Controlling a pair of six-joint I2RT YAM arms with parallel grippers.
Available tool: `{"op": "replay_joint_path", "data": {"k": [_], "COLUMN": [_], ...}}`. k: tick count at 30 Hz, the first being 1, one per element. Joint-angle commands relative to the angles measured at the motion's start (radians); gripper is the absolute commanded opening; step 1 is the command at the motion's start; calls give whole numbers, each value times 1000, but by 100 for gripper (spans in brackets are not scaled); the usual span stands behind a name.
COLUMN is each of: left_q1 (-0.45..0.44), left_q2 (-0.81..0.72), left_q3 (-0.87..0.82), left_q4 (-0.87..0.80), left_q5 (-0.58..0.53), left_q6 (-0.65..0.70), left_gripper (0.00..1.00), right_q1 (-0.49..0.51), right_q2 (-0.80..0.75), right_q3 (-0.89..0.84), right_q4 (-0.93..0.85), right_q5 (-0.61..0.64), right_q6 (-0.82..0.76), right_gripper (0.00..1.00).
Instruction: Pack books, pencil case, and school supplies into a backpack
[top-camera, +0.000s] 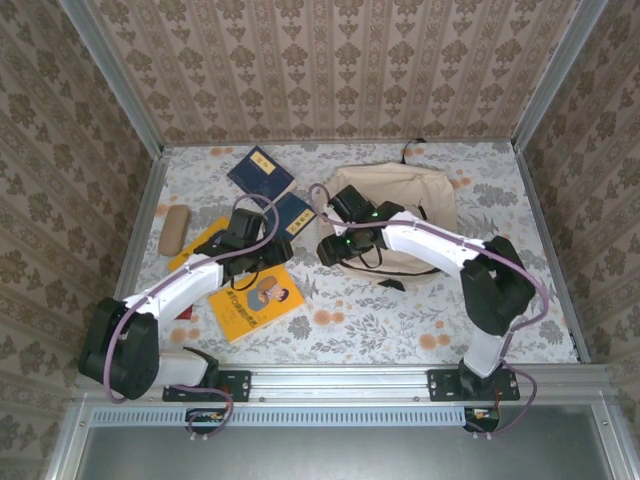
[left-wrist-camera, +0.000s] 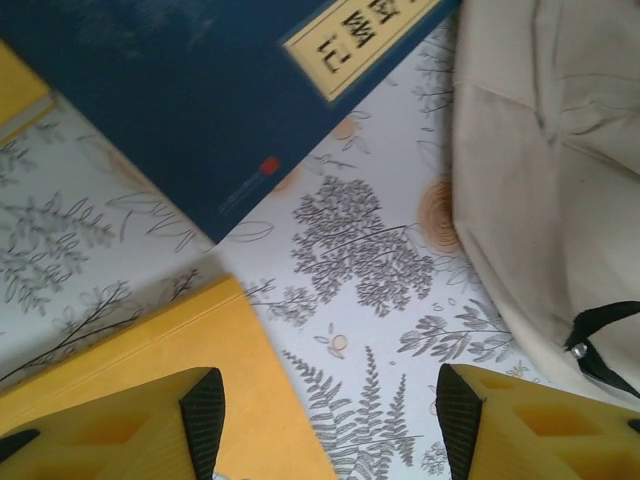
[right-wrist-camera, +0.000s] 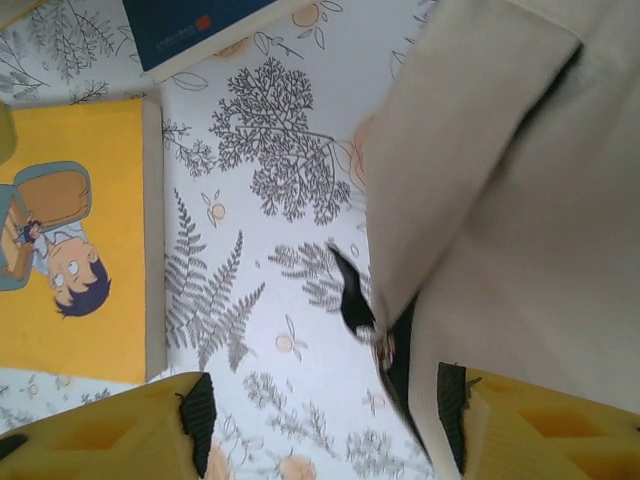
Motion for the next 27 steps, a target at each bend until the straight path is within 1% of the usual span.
{"op": "replay_joint_path", "data": {"k": [1,5,10,12,15,17,22,27], "left_q1": [15,18,17,17,13,6,-38,-110], "left_q2": [-33,-31,-11,-2,11,20,57,128], "left_q3": [-11,-10,-12,-12,-13,-13,-10,-4], "left_q4": [1,2,33,49,75,98,171,291], "left_q5": [24,34,64,77,101,119,152,192], "left_q6": [-42,-37,-48,-57,-66,-73,-85,-126], "left_gripper": [60,60,59,59,58,57,54,53], "right_q1": [-1,-2,-14,-23,-34,-40,-67,-109], "right_q2": [58,105,110,105,88,65,-10,-65], "right_q3": [66,91,73,63,43,21,-52,-111], "right_q4": [2,17,79,102,137,161,213,237], "right_q5": [-31,3,63,79,90,102,141,99], "right_q6": [-65,-71,-43,-29,-10,0,45,104], "right_gripper": [60,50,36,29,15,9,1,0]}}
